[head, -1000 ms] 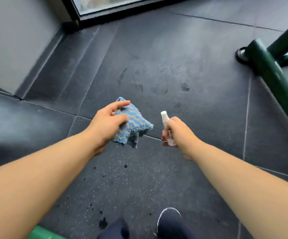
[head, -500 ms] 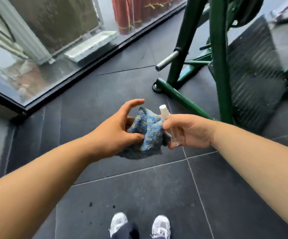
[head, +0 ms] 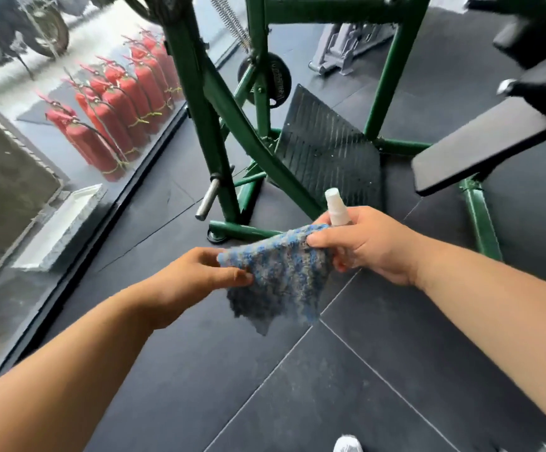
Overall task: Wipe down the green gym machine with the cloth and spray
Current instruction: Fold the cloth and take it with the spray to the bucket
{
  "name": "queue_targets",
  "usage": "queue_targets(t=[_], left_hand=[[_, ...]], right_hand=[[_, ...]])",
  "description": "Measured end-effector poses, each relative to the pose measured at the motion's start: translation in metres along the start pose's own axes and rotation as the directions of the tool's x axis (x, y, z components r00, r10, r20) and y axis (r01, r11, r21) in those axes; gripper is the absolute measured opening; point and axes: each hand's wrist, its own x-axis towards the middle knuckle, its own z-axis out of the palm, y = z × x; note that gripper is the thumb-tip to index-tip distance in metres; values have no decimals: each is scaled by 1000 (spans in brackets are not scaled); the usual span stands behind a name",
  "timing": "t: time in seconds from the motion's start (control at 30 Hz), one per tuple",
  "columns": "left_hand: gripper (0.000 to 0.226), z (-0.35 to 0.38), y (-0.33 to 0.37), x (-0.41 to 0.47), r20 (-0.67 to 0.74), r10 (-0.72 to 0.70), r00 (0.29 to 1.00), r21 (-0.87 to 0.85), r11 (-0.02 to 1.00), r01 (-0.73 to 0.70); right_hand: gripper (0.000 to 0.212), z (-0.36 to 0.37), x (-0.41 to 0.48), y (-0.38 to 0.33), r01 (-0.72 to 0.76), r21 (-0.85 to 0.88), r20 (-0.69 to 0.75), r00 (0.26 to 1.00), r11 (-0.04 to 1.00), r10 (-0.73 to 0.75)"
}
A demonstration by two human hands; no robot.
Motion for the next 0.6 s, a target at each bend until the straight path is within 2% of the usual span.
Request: queue_targets(t=[0.07, 0.1, 0.13, 0.2, 0.23, 0.3, 0.33, 0.47, 0.6], left_hand=[[12, 20, 11, 9, -126, 41, 991, -201, 977, -66], [8, 43, 26, 24, -153, 58, 987, -223, 971, -91], [15, 67, 42, 36, -161, 61, 985, -233, 967, -98], [18, 114, 67, 66, -145, 141, 979, -137, 977, -161], [17, 133, 75, 80, -153, 196, 969, -43, 978, -204], [14, 166, 96, 109, -126, 279, 952, 107, 958, -266], [12, 187, 109, 127, -90, 272, 958, 131, 957, -259], [13, 263, 159, 186, 127, 110, 986, -27, 994, -108], [20, 354, 201, 247, 214, 198, 956, -78, 980, -185]], right_hand=[[9, -10, -8, -4, -8, 42, -53, 999, 999, 11], [13, -29, -21, -4, -1, 69, -116, 993, 998, 9], [21, -48, -33, -2, 7, 100, -158, 987, 995, 9], [33, -90, -57, 7, 1, 121, -229, 973, 993, 26], [29, -110, -66, 12, -14, 100, -267, 963, 995, 40], [27, -152, -82, 22, -31, 95, -373, 926, 995, 64], [30, -180, -90, 28, -33, 127, -434, 897, 991, 85], [22, -276, -117, 46, -27, 200, -571, 809, 979, 139], [16, -370, -153, 69, -12, 237, -686, 706, 972, 176]])
